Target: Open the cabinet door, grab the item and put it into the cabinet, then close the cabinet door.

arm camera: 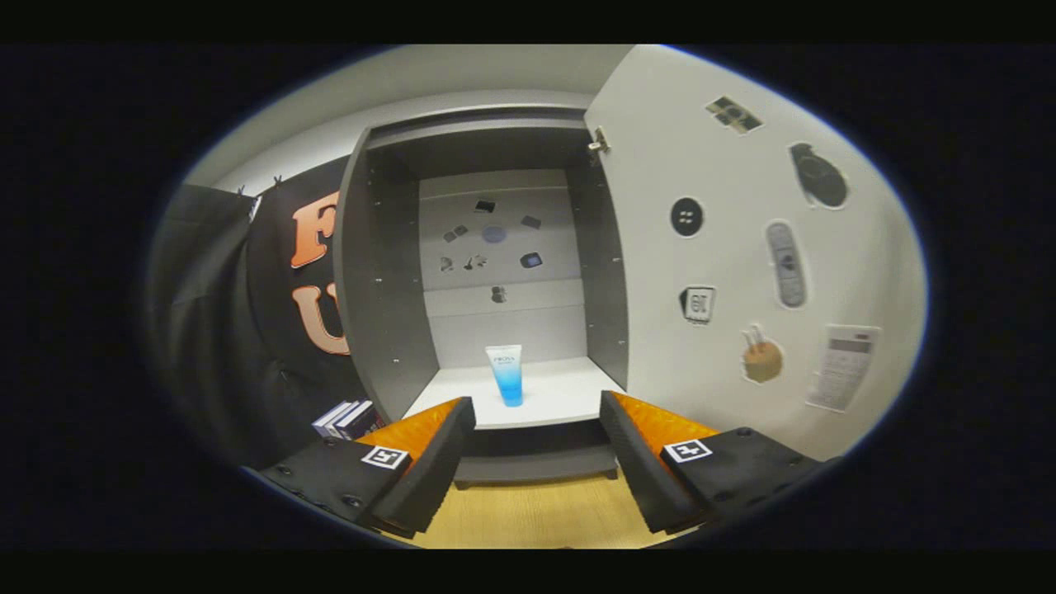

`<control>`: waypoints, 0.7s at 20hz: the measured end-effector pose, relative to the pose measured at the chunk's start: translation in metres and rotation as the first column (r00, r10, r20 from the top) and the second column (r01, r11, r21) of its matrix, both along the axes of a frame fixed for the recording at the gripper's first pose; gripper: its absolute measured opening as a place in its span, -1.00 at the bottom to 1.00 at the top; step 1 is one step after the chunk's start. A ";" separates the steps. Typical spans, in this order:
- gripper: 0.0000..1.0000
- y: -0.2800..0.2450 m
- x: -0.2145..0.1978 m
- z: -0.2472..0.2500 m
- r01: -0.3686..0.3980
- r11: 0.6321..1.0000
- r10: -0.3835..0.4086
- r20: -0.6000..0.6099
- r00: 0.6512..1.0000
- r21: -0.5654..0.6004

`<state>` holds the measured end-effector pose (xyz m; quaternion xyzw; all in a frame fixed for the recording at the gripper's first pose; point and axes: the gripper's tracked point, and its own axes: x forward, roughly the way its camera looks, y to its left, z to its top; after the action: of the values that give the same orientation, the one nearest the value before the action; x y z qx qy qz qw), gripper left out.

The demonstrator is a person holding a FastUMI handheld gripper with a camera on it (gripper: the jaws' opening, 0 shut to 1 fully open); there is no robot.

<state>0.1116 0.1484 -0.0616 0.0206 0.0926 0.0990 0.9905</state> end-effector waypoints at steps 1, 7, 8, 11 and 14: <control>0.94 -0.010 -0.014 0.001 0.017 1.000 -0.017 0.002 1.000 0.002; 0.93 -0.057 -0.084 0.001 0.081 0.996 -0.081 0.007 0.997 -0.024; 0.93 -0.066 -0.092 0.000 0.094 0.995 -0.093 0.009 0.996 -0.041; 0.94 -0.093 -0.112 0.005 0.132 0.986 -0.129 0.036 0.991 -0.102; 0.93 -0.120 -0.126 0.007 0.163 0.983 -0.160 0.041 0.986 -0.082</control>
<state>-0.0140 0.0281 -0.0546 -0.0161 0.0776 0.0145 0.9967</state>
